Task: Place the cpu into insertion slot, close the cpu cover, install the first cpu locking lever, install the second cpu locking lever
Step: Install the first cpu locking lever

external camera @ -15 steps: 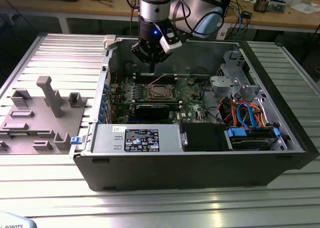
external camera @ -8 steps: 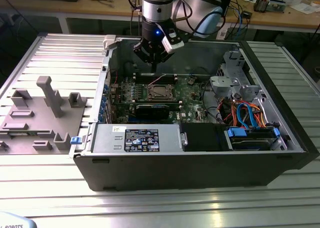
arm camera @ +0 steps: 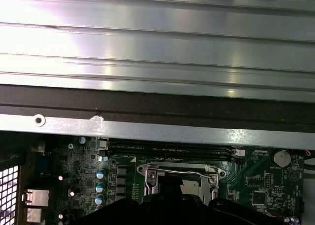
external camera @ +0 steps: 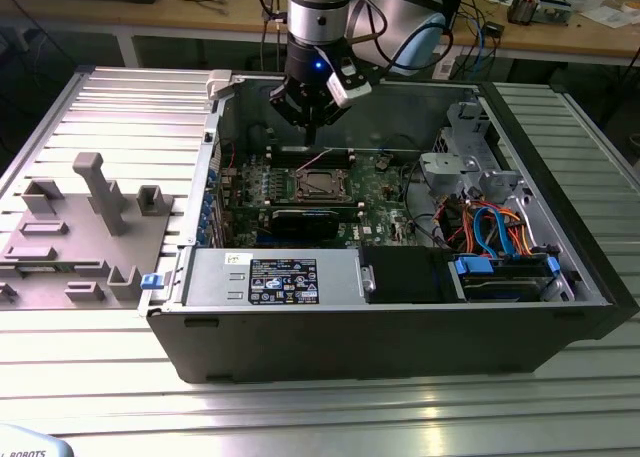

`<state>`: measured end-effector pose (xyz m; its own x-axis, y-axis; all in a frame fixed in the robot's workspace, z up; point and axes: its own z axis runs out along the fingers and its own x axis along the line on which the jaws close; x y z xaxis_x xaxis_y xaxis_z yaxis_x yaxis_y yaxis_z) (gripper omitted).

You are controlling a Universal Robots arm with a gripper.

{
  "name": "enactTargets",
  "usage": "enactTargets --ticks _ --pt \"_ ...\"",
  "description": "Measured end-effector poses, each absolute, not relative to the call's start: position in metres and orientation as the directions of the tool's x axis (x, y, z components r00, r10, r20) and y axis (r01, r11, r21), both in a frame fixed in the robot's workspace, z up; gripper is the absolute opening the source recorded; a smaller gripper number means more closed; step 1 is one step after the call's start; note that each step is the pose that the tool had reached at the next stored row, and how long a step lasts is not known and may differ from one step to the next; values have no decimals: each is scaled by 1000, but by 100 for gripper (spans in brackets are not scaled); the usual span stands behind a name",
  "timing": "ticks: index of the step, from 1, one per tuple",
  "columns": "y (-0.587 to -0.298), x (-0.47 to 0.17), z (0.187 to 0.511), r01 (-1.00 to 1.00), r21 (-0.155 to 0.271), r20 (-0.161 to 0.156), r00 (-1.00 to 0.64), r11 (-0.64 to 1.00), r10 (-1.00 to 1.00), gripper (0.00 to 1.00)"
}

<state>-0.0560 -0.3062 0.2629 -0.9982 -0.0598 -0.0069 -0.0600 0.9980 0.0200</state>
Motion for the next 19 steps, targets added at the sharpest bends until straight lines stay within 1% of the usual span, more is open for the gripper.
enactTargets --ticks 19 --pt "-306 -47 262 -60 20 -7 -998 998 -60 11"
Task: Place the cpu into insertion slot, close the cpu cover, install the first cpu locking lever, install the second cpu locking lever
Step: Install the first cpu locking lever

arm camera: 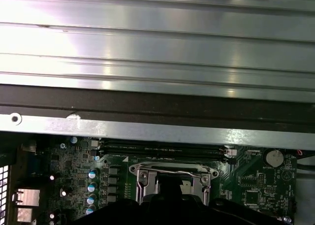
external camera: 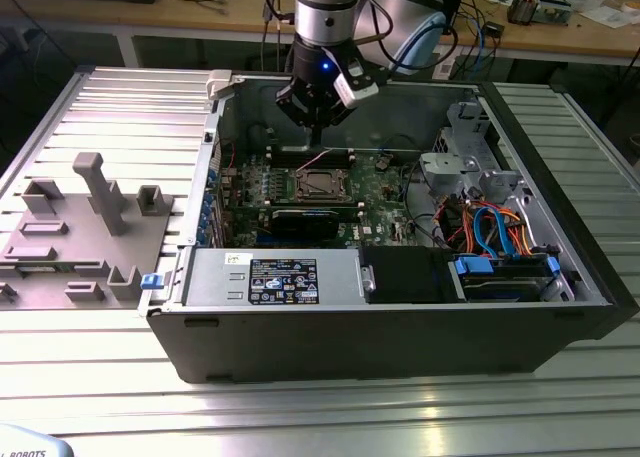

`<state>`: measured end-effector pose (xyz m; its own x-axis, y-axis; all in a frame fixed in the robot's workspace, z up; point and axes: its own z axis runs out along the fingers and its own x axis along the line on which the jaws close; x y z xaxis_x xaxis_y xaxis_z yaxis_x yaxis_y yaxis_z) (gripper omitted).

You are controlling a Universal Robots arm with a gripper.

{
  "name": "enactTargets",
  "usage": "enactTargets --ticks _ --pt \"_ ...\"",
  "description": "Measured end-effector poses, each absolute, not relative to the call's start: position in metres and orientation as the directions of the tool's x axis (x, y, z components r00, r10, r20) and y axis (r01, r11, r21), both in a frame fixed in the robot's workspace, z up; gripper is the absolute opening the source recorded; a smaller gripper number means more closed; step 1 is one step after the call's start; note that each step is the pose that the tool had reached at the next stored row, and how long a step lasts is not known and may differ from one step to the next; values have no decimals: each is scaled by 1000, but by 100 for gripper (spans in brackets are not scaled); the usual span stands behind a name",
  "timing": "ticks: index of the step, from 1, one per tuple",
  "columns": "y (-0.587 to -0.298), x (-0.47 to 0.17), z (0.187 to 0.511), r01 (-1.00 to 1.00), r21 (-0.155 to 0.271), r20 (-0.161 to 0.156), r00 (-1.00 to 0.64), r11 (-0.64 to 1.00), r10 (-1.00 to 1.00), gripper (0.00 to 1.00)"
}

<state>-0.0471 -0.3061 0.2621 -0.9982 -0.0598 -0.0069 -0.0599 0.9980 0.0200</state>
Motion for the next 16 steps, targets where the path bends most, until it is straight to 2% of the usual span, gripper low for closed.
enactTargets --ticks 16 --pt "-306 -43 257 -60 20 -7 -998 998 -60 11"
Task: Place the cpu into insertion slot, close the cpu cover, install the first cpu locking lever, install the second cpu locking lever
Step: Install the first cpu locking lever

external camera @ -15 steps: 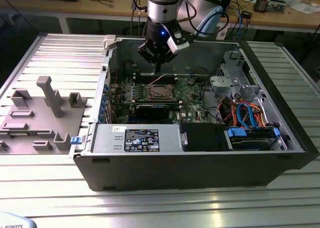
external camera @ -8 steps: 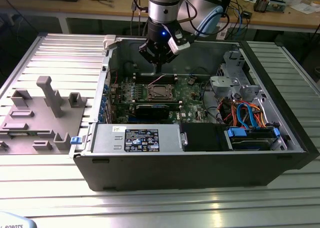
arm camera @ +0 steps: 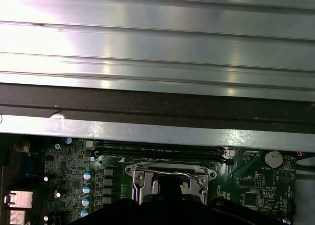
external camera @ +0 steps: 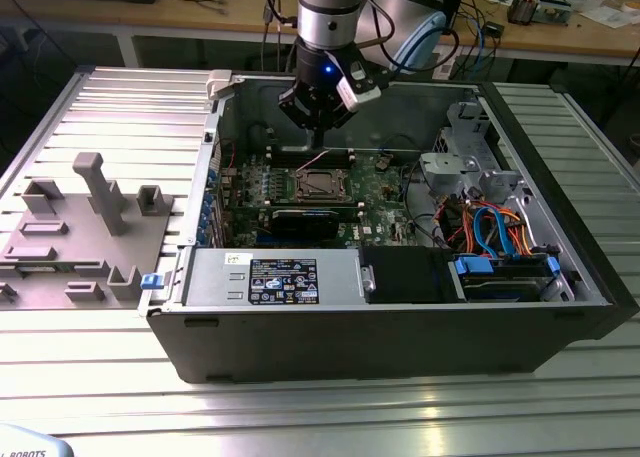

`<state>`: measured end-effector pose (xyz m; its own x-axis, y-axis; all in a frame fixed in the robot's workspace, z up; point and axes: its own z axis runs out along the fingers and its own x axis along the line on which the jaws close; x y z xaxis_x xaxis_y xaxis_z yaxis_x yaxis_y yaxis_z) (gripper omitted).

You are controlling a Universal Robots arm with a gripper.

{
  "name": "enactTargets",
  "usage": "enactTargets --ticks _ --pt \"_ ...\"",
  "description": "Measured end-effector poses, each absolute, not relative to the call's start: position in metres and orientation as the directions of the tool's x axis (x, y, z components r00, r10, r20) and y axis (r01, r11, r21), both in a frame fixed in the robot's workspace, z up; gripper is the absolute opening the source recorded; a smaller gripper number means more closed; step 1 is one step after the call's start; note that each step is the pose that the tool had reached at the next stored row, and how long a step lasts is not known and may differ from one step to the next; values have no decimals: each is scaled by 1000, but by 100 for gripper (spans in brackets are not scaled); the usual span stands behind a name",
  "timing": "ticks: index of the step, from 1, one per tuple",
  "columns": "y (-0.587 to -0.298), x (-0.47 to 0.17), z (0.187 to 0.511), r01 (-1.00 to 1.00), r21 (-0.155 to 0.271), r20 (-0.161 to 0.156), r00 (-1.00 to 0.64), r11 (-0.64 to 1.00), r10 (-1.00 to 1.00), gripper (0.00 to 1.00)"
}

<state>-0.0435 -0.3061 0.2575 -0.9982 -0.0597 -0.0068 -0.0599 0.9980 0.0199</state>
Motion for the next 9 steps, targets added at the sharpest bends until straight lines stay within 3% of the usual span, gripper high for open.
enactTargets --ticks 9 --pt "-306 -43 256 -60 20 -7 -998 998 -60 11"
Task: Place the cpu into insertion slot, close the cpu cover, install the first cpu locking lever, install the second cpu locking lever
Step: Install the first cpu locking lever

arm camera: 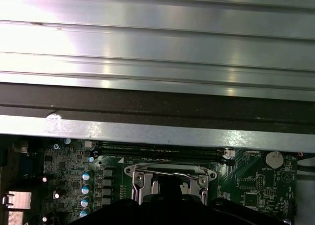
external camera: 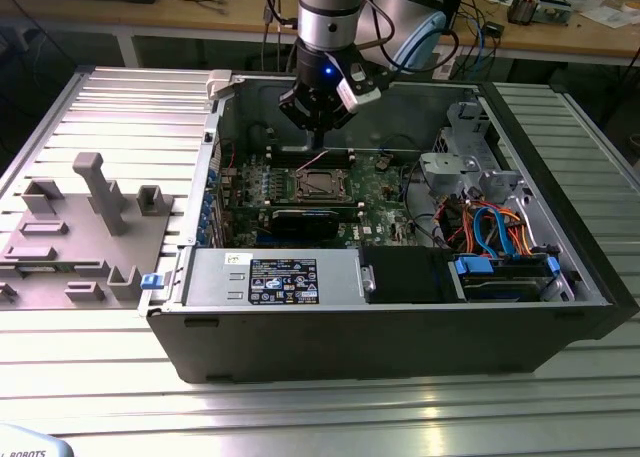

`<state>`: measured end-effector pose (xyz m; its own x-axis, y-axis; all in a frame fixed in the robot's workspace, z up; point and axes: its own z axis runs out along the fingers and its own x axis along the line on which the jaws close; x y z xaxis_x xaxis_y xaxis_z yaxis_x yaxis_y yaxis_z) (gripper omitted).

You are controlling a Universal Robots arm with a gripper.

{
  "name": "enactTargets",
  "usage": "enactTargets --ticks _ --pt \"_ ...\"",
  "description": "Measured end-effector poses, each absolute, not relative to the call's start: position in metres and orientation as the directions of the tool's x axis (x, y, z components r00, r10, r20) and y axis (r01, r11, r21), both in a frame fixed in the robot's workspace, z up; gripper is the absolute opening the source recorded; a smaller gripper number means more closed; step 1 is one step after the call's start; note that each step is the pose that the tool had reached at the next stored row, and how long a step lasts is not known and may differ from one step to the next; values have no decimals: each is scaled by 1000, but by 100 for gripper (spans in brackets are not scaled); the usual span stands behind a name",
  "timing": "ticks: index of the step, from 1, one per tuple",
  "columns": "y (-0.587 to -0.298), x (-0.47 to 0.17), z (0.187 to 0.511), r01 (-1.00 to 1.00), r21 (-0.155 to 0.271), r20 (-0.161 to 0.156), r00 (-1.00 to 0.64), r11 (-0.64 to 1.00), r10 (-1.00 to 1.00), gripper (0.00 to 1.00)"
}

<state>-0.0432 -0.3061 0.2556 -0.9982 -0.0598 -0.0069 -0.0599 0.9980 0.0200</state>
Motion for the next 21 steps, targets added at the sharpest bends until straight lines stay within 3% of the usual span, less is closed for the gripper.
enactTargets --ticks 21 --pt "-306 -42 252 -60 20 -7 -998 998 -60 11"
